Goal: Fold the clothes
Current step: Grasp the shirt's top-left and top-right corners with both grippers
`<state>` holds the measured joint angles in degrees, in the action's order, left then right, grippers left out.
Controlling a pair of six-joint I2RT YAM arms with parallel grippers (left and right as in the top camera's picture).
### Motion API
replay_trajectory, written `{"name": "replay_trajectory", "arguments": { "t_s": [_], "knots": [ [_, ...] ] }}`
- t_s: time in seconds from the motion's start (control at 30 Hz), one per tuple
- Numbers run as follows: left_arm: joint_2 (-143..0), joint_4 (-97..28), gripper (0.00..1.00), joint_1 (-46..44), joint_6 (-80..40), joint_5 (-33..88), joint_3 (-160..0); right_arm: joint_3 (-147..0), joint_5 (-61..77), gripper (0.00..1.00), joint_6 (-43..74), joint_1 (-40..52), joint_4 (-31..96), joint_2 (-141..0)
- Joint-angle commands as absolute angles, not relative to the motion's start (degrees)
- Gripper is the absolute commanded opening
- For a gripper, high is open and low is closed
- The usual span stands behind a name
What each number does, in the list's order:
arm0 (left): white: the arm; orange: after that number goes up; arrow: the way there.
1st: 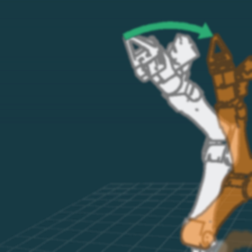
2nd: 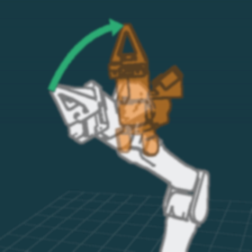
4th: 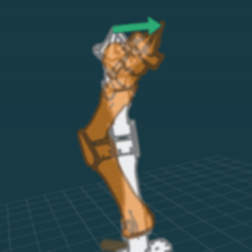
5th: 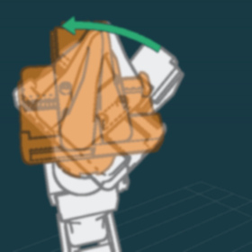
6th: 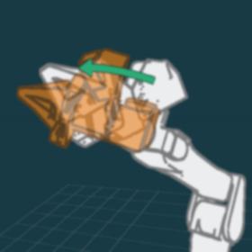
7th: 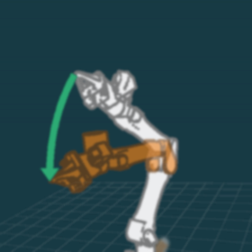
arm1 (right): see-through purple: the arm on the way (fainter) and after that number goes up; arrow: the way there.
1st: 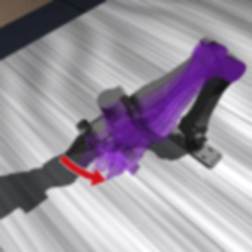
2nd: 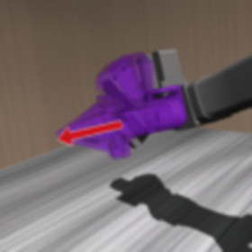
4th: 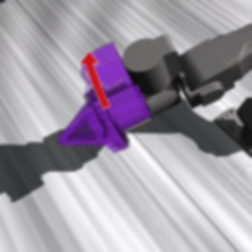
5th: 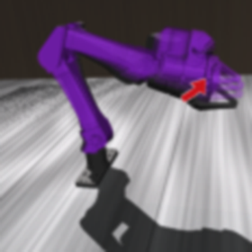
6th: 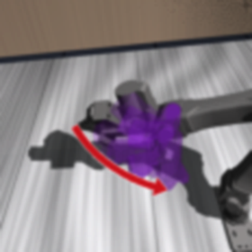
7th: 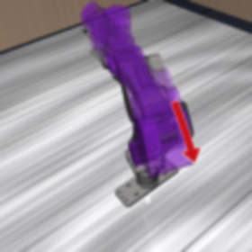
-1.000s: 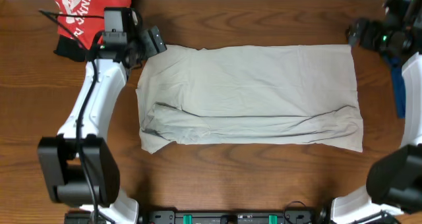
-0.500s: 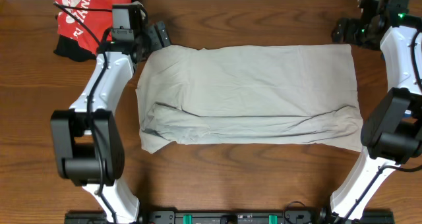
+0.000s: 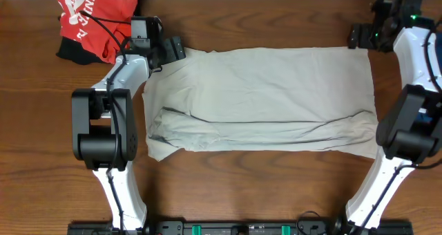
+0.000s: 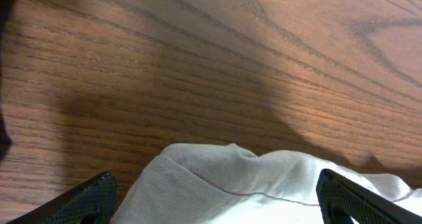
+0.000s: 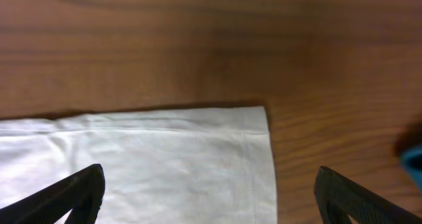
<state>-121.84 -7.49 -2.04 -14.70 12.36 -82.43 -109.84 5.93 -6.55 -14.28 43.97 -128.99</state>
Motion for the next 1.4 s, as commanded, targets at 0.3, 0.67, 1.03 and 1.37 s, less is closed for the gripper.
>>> {"name": "replay_trajectory", "arguments": {
  "t_s": [0.3, 0.67, 1.03, 1.37],
  "knots": [
    [-124.0, -6.7, 0.96, -2.2, -13.5, 13.1, -83.9, -110.8, 5.4, 0.99, -7.4, -16.4, 45.2, -134.2],
    [-124.2, -6.9, 0.96, -2.2, -13.3, 13.1, -83.9, -110.8, 6.5, 0.99, -9.7, -16.5, 44.4, -134.8],
    [-124.2, -7.2, 0.96, -2.2, -12.7, 15.2, -83.9, -110.7, 6.7, 0.99, -10.6, -16.5, 41.9, -135.2],
    [-124.2, -8.3, 0.96, -2.2, -12.4, 15.2, -83.9, -110.7, 8.0, 0.99, -10.6, -16.6, 40.3, -137.2]
  ]
}}
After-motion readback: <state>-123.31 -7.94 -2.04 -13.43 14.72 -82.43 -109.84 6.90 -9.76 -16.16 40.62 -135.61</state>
